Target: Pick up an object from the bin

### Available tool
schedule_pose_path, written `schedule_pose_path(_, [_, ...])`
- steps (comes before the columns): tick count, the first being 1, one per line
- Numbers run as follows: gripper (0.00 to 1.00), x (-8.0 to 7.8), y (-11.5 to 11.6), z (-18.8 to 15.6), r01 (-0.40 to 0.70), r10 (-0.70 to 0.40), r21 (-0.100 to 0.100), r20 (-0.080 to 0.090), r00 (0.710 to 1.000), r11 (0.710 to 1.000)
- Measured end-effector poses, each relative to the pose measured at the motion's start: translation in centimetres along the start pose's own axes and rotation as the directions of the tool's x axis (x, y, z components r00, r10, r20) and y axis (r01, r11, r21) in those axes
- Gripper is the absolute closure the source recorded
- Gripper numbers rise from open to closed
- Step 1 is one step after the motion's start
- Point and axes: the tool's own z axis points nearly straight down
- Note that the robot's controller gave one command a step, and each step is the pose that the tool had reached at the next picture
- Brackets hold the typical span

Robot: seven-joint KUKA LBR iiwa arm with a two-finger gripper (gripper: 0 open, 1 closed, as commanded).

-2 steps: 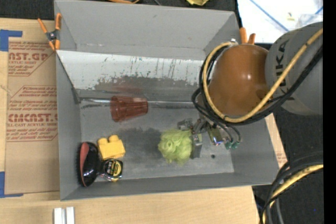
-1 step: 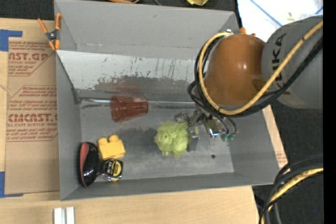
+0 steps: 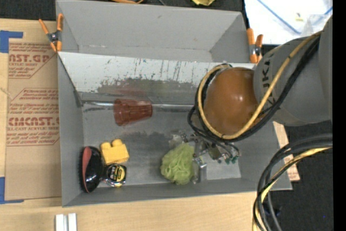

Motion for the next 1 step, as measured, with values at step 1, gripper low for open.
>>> schedule_pose_path(1, [1.0, -0.23, -0.04, -0.3, -0.001, 0.001, 0.002, 0.007, 1.0, 1.0])
